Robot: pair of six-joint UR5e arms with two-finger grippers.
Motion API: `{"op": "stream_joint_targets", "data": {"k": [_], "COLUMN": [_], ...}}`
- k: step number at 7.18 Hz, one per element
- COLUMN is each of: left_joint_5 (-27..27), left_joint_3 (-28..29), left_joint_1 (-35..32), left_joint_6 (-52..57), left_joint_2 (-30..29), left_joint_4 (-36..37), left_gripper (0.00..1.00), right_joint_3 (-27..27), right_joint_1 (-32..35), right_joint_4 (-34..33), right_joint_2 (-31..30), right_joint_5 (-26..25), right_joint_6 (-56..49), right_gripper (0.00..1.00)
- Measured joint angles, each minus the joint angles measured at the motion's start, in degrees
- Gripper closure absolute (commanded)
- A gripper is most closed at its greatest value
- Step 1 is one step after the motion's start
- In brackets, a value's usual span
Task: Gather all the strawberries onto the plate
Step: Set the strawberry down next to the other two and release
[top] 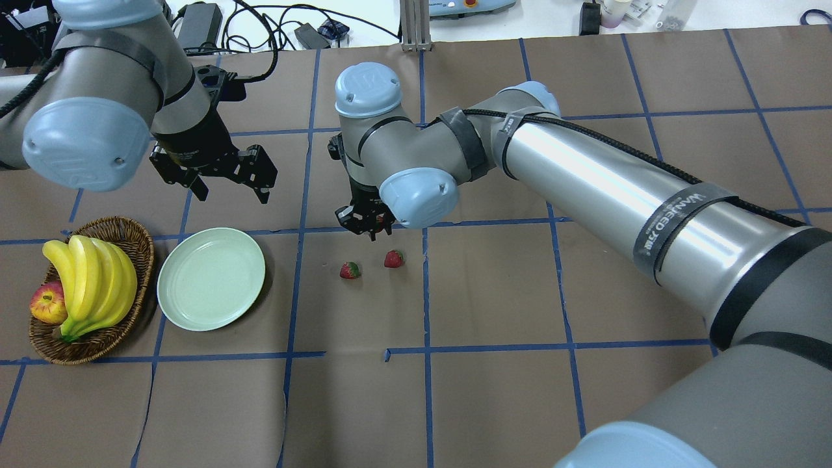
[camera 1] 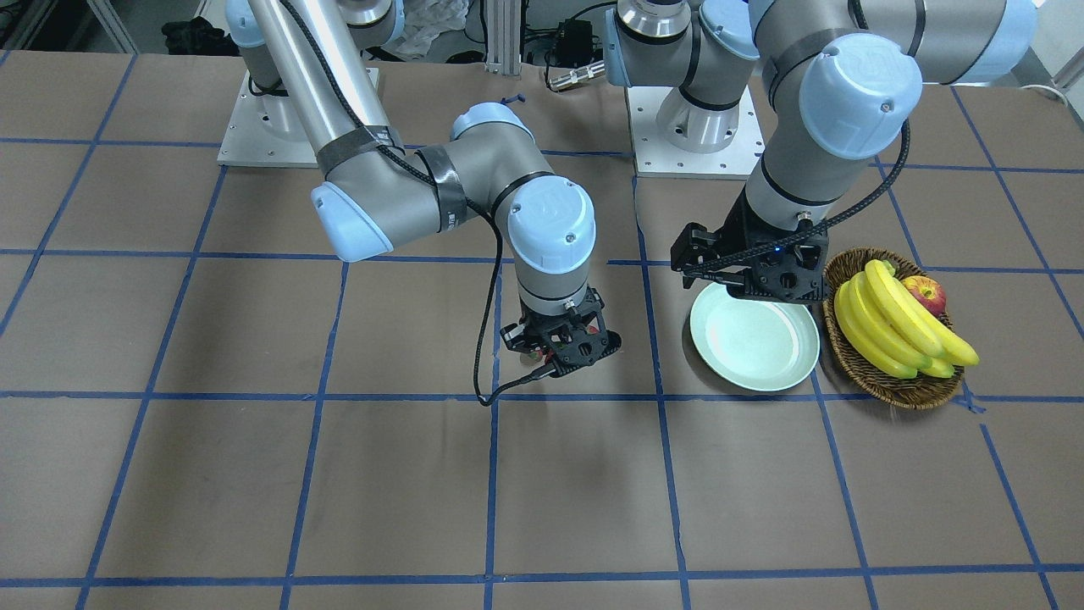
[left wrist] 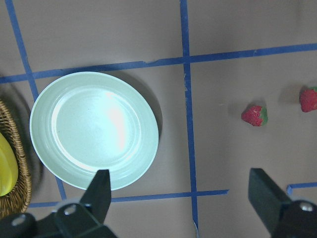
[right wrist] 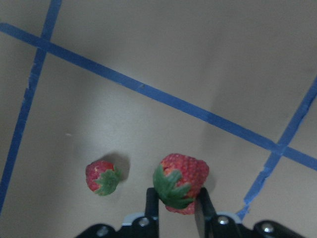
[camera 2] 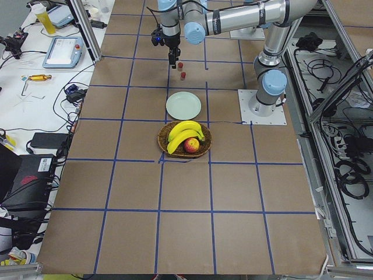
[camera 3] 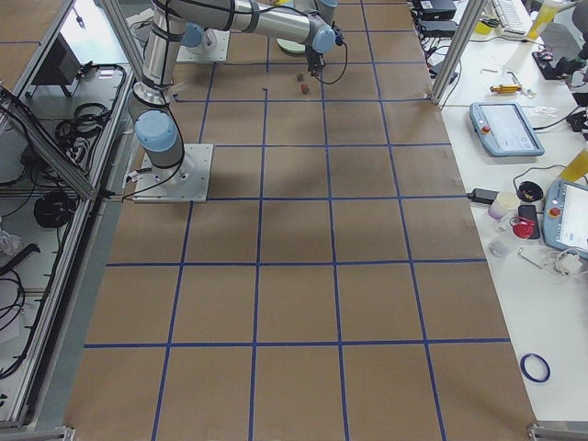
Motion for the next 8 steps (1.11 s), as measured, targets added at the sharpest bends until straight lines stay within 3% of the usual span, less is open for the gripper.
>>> {"op": "stream_joint_targets", "data": {"k": [3, 5, 6, 8], "left_joint_5": [0.02, 0.02, 0.02, 0.04], "left_joint_3": [-0.44, -0.54, -0.59, -0.60], "left_joint_1": [0.01, 0.02, 0.02, 0.02], "left_joint_6": [-0.01, 0.02, 0.02, 0.08], "left_joint_2": [-0.04, -0.07, -0.10, -0.15], "left_joint_4": [0.12, 0.10, 0.10, 0.10], "left_gripper": [0.00, 0.00, 0.00, 0.00], "right_joint_3": [-0.01, 0.34, 0.48, 0.32], "right_joint_1": [1.29, 1.33, 1.33, 1.29], "right_joint_4": [-1.44, -1.61, -1.47, -0.83], "right_joint_2": [3.30, 4.24, 4.22, 3.70], "right_joint_5": [0.75, 0.90, 0.92, 0.72], "right_joint_6": [-2.32, -3.99, -4.23, -4.37], "right_gripper": [1.00, 0.55, 0.01, 0.00]}}
